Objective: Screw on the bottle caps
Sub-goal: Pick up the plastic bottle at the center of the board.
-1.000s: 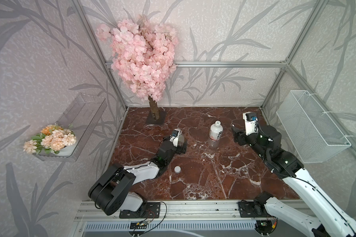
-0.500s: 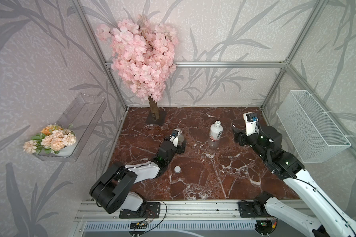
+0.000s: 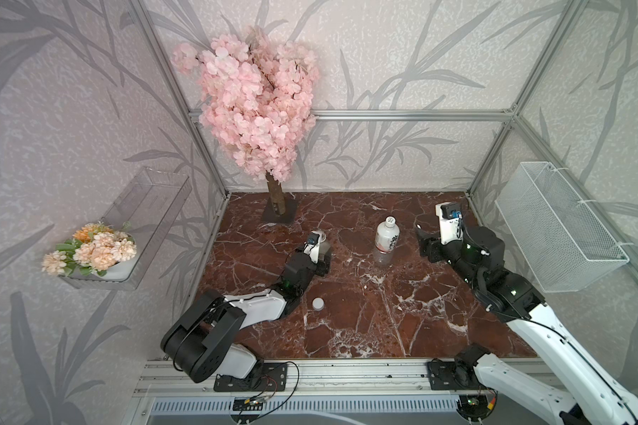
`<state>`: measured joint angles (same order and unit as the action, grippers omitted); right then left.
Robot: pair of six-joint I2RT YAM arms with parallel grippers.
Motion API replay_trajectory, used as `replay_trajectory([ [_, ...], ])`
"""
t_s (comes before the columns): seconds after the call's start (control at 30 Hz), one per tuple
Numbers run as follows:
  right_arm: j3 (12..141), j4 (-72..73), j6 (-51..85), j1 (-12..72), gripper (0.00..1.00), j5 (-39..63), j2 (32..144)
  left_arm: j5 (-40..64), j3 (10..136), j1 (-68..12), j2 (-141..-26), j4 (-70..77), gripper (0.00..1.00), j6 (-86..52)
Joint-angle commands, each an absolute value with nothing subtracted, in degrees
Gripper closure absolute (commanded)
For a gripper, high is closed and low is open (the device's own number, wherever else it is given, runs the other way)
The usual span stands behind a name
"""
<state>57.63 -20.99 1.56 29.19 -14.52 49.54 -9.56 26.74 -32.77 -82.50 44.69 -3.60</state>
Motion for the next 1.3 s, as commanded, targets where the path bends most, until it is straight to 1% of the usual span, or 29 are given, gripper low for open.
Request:
replay_trajectory([
  [0.0,57.3,-20.4,1.0,28.8,0.23,-14.7,48.9,-10.1,26.7,-32.4,-81.0,45.5,0.27,-3.2],
  [0.17,57.3,-20.3,1.1,28.8,0.23,-14.4,49.0,-10.1,27.0,-32.5,-78.6,43.8,0.27,-2.7],
  [0.4,57.9,-20.7,1.2,28.7,0.23,-13.5,49.6,-8.1,28.3,-32.5,-71.6,37.7,0.27,-1.1],
  [0.5,57.7,-20.7,1.3,28.7,0.23,-13.3,49.5,-5.2,28.3,-32.3,-70.5,35.1,0.25,-0.4],
  [0.57,57.7,-20.7,1.3,28.8,0.23,-13.3,49.4,-3.2,28.0,-32.4,-70.1,34.4,0.18,-0.7],
  [0.63,57.8,-20.8,1.2,28.7,0.23,-13.4,49.3,-1.9,27.8,-32.4,-69.8,33.4,0.07,-1.2],
  [0.67,57.8,-20.9,1.1,28.7,0.23,-13.4,49.3,-1.7,27.7,-32.4,-69.6,33.1,0.00,-1.5],
  [0.8,57.6,-20.6,1.1,28.8,0.23,-13.4,49.3,-3.8,25.7,-32.4,-69.1,35.6,0.00,-3.2],
  [0.9,57.6,-20.6,1.1,28.7,0.23,-13.2,49.5,-7.4,24.6,-32.4,-70.9,38.0,0.00,-3.7],
  [1.27,57.6,-21.0,0.8,28.6,0.23,-13.8,49.0,-9.5,27.8,-32.4,-84.0,44.4,0.00,-4.0],
])
